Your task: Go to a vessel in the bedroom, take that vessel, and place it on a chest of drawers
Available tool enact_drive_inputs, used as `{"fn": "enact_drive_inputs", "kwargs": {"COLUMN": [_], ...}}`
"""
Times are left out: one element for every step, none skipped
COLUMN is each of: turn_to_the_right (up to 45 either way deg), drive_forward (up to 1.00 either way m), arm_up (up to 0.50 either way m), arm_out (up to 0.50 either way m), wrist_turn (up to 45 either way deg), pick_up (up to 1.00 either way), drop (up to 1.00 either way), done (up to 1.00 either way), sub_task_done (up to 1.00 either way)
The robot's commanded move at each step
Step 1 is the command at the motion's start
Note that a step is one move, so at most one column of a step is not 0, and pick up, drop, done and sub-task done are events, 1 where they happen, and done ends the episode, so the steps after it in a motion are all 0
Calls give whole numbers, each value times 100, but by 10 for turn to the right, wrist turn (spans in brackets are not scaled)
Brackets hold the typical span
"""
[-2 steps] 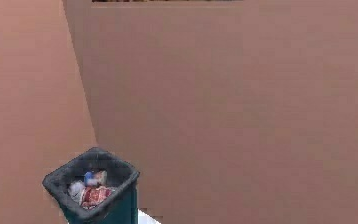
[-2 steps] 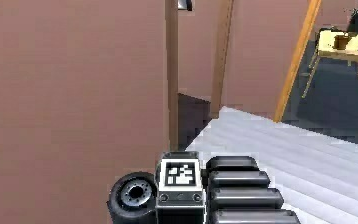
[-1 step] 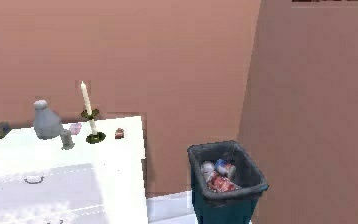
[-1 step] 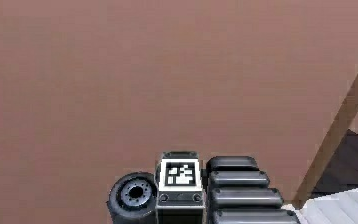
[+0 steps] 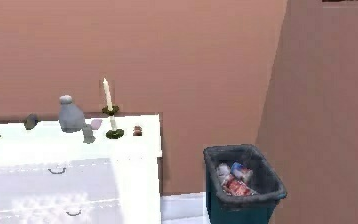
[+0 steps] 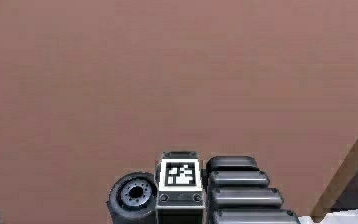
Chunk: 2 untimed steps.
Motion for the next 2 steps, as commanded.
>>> {"fn": "enact_drive_inputs", "kwargs": {"turn_to_the_right": [0, -450], "drive_forward": [40, 0], "arm_up": [0, 0], "arm_out": [0, 0], "wrist_turn": [0, 0], "pick_up": [0, 0], "drop": [0, 0], "done": [0, 0], "sub_task_done": [0, 0]}}
